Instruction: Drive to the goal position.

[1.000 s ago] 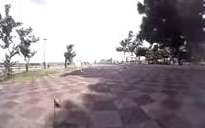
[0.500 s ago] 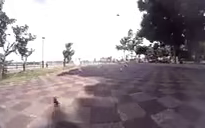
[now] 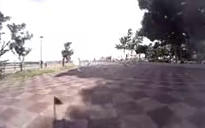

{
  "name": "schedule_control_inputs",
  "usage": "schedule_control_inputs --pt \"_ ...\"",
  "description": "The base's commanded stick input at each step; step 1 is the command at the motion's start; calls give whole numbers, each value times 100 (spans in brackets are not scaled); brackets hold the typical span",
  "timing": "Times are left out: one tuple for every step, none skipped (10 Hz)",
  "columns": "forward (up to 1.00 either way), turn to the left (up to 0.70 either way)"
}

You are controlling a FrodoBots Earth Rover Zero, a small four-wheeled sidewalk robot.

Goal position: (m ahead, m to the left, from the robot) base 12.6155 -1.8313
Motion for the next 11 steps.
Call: schedule_control_inputs --pt "70 0" --pt "70 0" --pt "70 0" --pt "70 0" --pt "70 0" --pt "70 0" --pt "70 0" --pt "70 0" --pt "70 -1" --pt "70 -1" --pt "70 0"
